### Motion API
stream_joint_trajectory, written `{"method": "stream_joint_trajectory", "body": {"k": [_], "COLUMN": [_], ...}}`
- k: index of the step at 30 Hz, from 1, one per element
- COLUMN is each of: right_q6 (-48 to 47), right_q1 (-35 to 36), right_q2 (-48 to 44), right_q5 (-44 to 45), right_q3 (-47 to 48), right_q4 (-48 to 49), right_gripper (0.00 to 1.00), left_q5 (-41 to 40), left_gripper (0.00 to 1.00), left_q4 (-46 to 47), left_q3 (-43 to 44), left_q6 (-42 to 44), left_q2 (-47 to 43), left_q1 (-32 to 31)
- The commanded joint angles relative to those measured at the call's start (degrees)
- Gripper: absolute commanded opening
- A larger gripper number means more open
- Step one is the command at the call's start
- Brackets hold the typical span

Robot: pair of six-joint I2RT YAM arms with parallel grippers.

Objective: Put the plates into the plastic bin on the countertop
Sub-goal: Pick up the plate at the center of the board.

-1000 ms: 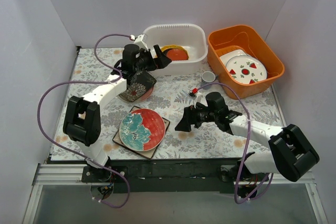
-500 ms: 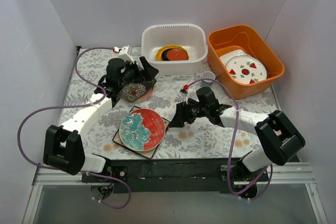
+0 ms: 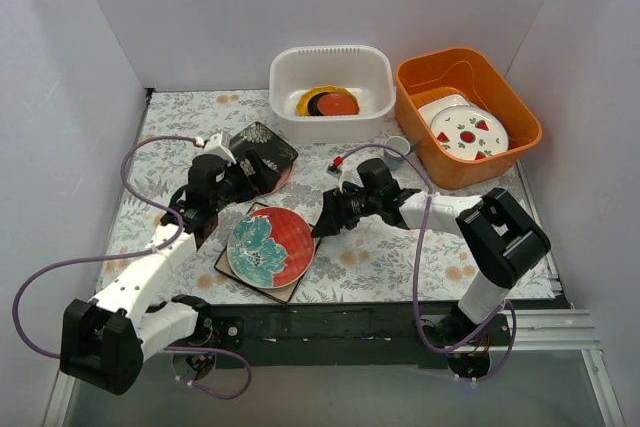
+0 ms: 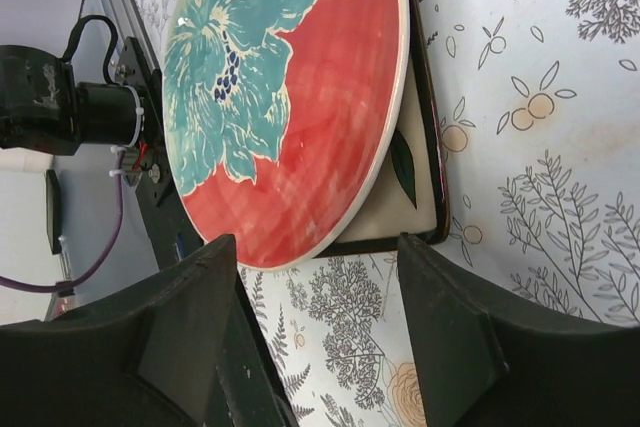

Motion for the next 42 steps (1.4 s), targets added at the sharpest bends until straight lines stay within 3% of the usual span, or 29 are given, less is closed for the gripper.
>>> {"method": "stream_joint_trajectory", "body": {"k": [1, 5, 10, 24, 30, 33, 36, 37, 42], "right_q6": [0.6, 0.7, 0.7, 1.2, 2.8, 3.2, 3.7, 3.7, 4.3], "right_q1": [0.8, 1.0, 1.4, 4.5, 5.6, 5.8, 5.8, 5.8, 5.8], "right_q2": [3.1, 6.0, 8.3, 12.0, 15.4, 17.2, 18.2, 18.2, 16.9], "right_q5": [-1.9, -2.7, -1.1, 4.7, 5.4, 5.1, 4.1, 3.5, 3.9], "right_q3": [4.5, 6.4, 7.7, 10.8, 12.2, 13.1, 13.3, 13.3, 12.1], "right_q4": [1.0, 0.8, -0.6, -3.5, -3.4, -3.4, -2.4, -2.2, -1.4], "right_gripper": [0.7, 0.63, 0.6, 0.56, 0.49, 0.42, 0.18, 0.02, 0.01], "left_q5": [-3.7, -4.5, -4.6, -0.5, 0.9, 1.0, 0.8, 1.0, 1.3], "left_gripper": [0.98, 0.98, 0.98, 0.98, 0.98, 0.98, 0.98, 0.98, 0.98], "left_q4": [-4.4, -5.9, -7.0, -2.1, -0.9, -0.6, -0.1, 0.1, 0.9], "left_q3": [-3.5, -6.1, -6.9, -8.5, -8.1, -8.2, -8.5, -8.7, -8.6], "left_q6": [-3.3, -3.3, -1.7, -1.9, -1.5, -1.1, -1.1, -1.1, -0.9], "left_q2": [-6.0, -9.7, -11.7, -6.4, -4.2, -4.2, -4.2, -4.2, -4.1], "left_q1": [0.4, 0.5, 0.5, 0.4, 0.4, 0.5, 0.5, 0.5, 0.4]}}
